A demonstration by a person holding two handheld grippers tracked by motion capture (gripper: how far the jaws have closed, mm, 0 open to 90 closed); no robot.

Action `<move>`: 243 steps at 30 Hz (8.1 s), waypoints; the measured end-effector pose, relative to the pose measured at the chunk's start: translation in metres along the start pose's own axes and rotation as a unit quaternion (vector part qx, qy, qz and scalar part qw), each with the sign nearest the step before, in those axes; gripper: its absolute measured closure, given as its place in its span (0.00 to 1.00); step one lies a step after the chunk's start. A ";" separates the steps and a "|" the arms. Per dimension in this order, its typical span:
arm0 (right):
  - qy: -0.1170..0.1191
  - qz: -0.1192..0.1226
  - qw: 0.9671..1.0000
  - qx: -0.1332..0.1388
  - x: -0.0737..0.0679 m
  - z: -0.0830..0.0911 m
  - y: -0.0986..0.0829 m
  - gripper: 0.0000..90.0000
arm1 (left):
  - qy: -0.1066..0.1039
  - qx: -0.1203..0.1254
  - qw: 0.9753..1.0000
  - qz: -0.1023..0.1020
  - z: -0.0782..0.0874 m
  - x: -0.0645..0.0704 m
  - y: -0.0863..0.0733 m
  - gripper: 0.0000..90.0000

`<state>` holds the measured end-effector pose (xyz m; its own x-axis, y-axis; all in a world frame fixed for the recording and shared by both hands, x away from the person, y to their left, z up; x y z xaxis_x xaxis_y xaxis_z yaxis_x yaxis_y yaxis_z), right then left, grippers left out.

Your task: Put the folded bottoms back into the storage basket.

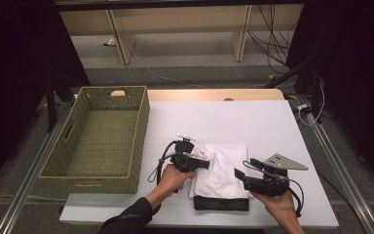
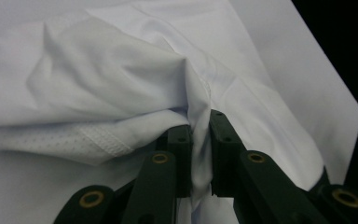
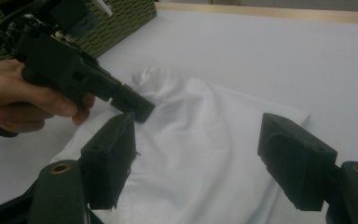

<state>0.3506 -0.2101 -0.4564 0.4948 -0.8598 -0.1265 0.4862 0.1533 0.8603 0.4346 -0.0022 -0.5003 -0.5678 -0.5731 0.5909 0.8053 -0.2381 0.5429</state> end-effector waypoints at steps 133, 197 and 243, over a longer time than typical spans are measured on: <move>0.007 -0.008 1.000 0.002 0.003 0.000 -0.001 0.29 | 0.086 0.104 0.986 -0.098 0.303 0.025 0.097 0.90; 0.009 -0.004 1.000 -0.006 0.000 -0.004 -0.003 0.29 | 0.138 0.050 0.988 0.055 0.305 -0.139 0.029 0.90; 0.011 0.000 1.000 -0.011 -0.001 -0.006 -0.004 0.30 | 0.224 0.066 0.962 0.139 0.314 -0.192 0.003 0.32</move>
<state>0.3522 -0.2071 -0.4630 0.5096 -0.8493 -0.1381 0.5030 0.1638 0.8486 0.4925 0.3537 -0.4252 -0.1792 -0.8879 0.4236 0.8704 0.0576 0.4890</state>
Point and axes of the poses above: each handheld gripper's, and its own axes: z roughly backward along the jaws, y roughly out of its top, x roughly to its right, the point moved 5 cm from there along -z, roughly forward along the jaws, and after that the axes turned 4 degrees about -y, right-handed, at the moved point
